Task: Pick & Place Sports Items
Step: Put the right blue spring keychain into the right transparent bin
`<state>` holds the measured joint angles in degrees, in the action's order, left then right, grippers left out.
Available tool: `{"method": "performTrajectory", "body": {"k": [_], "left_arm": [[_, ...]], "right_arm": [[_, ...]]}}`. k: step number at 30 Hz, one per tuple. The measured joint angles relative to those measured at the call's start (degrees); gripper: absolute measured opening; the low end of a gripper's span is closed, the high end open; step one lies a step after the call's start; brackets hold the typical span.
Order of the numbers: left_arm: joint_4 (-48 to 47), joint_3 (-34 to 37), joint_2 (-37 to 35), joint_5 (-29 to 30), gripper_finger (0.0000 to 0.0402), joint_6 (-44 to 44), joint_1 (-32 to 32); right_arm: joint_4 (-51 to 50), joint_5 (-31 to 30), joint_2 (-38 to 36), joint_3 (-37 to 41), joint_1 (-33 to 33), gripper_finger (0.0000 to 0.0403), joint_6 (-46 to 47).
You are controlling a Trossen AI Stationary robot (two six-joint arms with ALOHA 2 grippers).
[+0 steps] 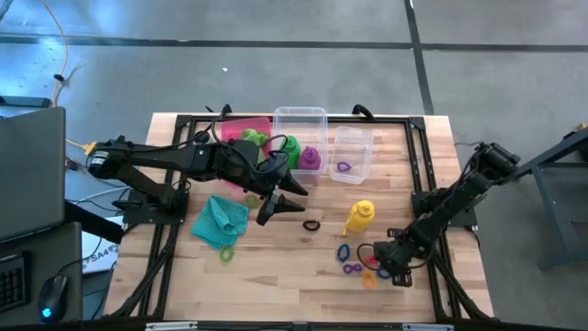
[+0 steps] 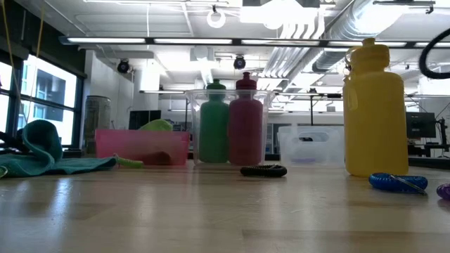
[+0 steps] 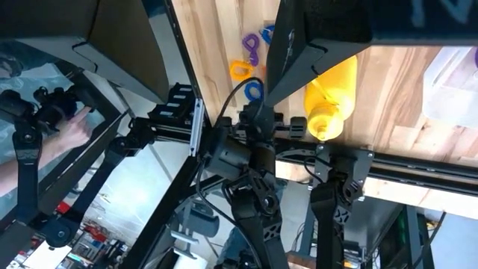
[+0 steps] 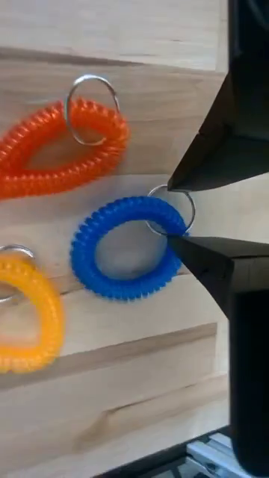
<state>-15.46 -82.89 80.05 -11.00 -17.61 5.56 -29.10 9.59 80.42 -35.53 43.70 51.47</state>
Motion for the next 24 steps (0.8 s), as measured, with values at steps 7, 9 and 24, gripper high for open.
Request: {"method": "performTrajectory", "body": {"k": [7,9,24], "left_arm": [[0.0,0.0,0.0,0.0,0.0216,0.2,0.0],[0.0,0.0,0.0,0.0,0.0216,0.2,0.0],[0.0,0.0,0.0,0.0,0.0216,0.0,0.0]], "right_arm": [[1.3,-5.8,0.0,0.0,0.0,0.0093,4.0],[1.2,-7.2,0.0,0.0,-0.1,0.0093,4.6],[2.6,-8.3,5.2,-0.5,5.1,0.0093,7.1]]}}
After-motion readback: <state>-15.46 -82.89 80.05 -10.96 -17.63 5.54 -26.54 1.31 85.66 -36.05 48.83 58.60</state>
